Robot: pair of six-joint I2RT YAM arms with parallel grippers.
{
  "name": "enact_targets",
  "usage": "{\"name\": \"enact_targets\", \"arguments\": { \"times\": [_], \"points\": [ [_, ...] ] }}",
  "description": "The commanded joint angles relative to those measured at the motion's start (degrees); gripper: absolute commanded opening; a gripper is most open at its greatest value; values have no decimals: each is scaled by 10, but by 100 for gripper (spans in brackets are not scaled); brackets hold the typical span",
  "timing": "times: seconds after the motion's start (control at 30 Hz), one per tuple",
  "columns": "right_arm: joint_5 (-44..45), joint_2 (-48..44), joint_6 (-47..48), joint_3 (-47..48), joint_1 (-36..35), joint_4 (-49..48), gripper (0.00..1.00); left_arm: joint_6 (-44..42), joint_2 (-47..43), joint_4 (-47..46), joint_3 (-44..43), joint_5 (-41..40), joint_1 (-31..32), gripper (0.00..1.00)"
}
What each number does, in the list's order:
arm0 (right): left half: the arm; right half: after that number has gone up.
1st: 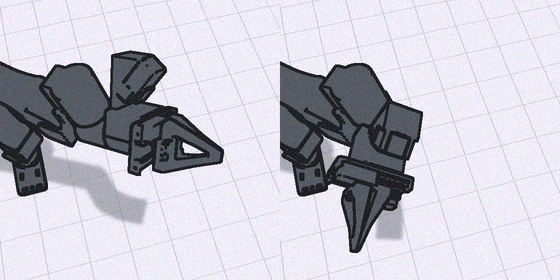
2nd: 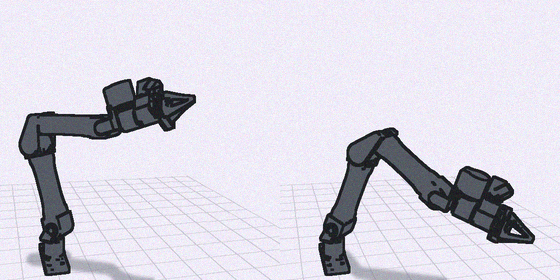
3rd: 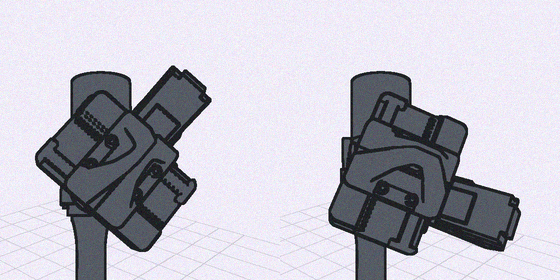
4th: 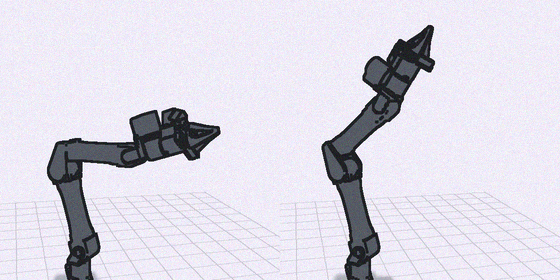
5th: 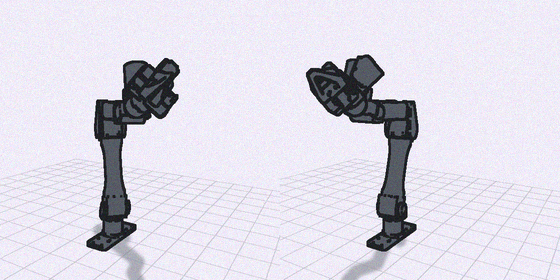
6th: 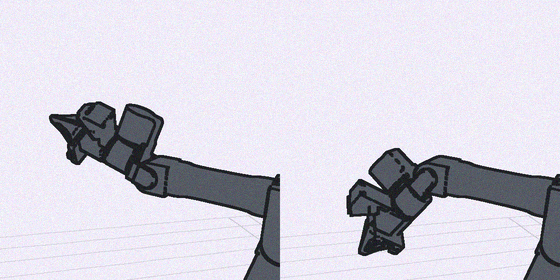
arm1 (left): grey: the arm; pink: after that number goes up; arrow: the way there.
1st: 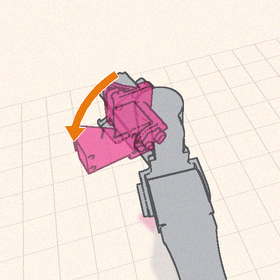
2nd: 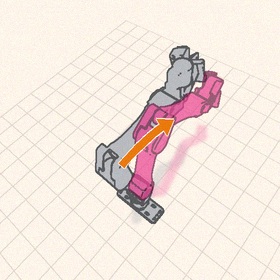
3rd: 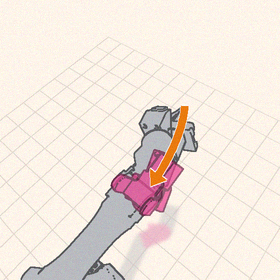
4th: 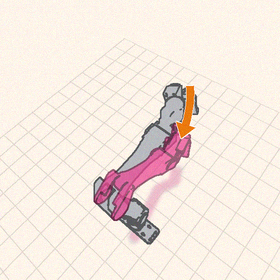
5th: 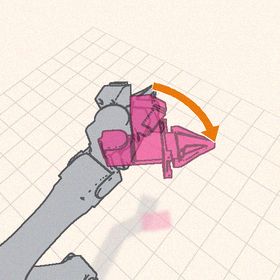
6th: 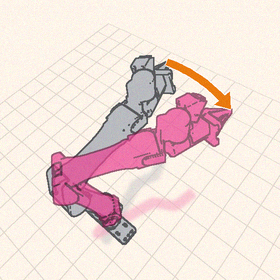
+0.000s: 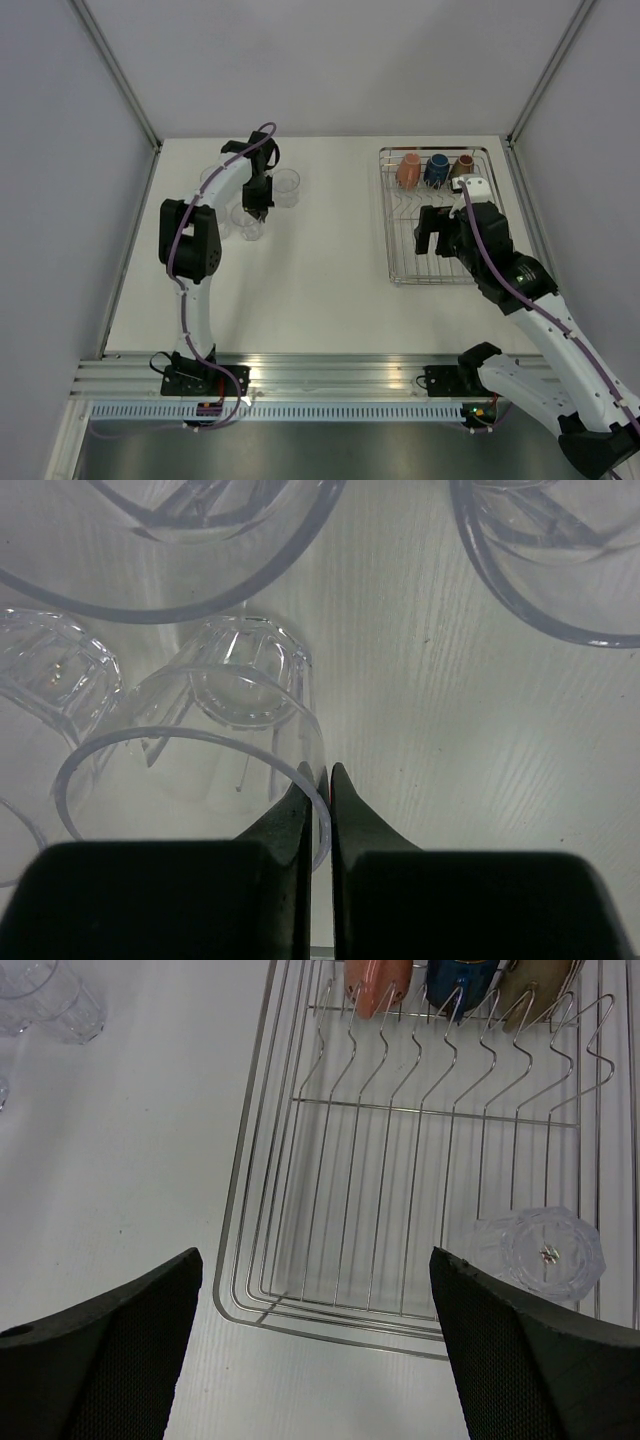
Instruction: Unload the cups from the dish rack
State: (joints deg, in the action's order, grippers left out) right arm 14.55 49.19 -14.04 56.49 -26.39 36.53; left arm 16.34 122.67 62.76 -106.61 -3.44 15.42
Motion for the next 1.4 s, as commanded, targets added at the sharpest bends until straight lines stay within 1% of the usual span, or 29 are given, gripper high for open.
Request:
{"name": "enact_targets", "arguments": {
  "times": [0.0,0.07,0.1,0.17,0.2,0.37,0.4,0.47,0.5,0.57,0.6,0.63,0.67,0.7,0.73,0.77,0.8,0.87,0.9,0.97,1.0,1.1,1.13,1.23,1.37],
  "points": [
    [15,-18,8,-3,1,11,98,-24,10,15,-33,-20,2,2],
    [19,-23,10,-2,2,14,98,-23,12,13,-33,-16,4,4],
    [25,-23,11,-2,2,18,98,-22,13,13,-33,-17,4,9],
    [36,-25,16,-4,2,18,98,-23,15,14,-37,-14,6,12],
    [45,-29,17,-6,1,15,98,-23,16,14,-39,-11,6,16],
    [105,-25,-7,-11,2,14,98,-20,14,18,-56,-8,11,27],
    [108,-24,-7,-12,2,13,98,-20,12,19,-59,-8,12,32],
    [120,-21,-12,-18,1,10,98,-18,1,20,-62,-10,15,39],
    [130,-19,-12,-21,2,7,98,-17,-4,21,-62,-10,15,47],
    [163,-6,-23,-23,2,12,98,-14,-27,19,-60,-3,16,56],
    [172,1,-27,-23,3,13,98,-12,-37,18,-57,0,17,66],
    [178,17,-33,-22,3,16,98,-12,-48,17,-55,4,21,71],
    [184,24,-37,-22,5,15,98,-14,-76,6,-50,15,23,76],
    [192,31,-48,-22,9,13,98,-13,-91,1,-39,20,25,83],
    [196,40,-52,-23,13,10,98,-11,-106,-6,-32,25,29,86],
    [200,43,-58,-28,20,6,98,-10,-140,-19,-25,32,29,89],
    [205,48,-65,-29,25,-1,98,-7,-156,-26,-10,32,30,99],
    [214,62,-82,-31,42,-4,98,1,-189,-40,3,45,31,99],
    [224,68,-88,-31,49,-4,98,4,-223,-45,17,44,32,99],
    [223,84,-94,-35,73,-6,98,11,-259,-59,39,44,36,99],
    [223,88,-95,-38,79,-15,98,14,-301,-74,67,44,37,99],
    [224,93,-101,-58,109,-46,98,25,-361,-103,127,55,51,99],
    [218,98,-101,-63,128,-50,98,27,-393,-105,138,58,52,99],
    [196,109,-104,-69,171,-62,98,24,-445,-106,173,53,65,99],
    [147,123,-79,-83,214,-88,98,13,-500,-107,210,54,73,99]
  ]
}}
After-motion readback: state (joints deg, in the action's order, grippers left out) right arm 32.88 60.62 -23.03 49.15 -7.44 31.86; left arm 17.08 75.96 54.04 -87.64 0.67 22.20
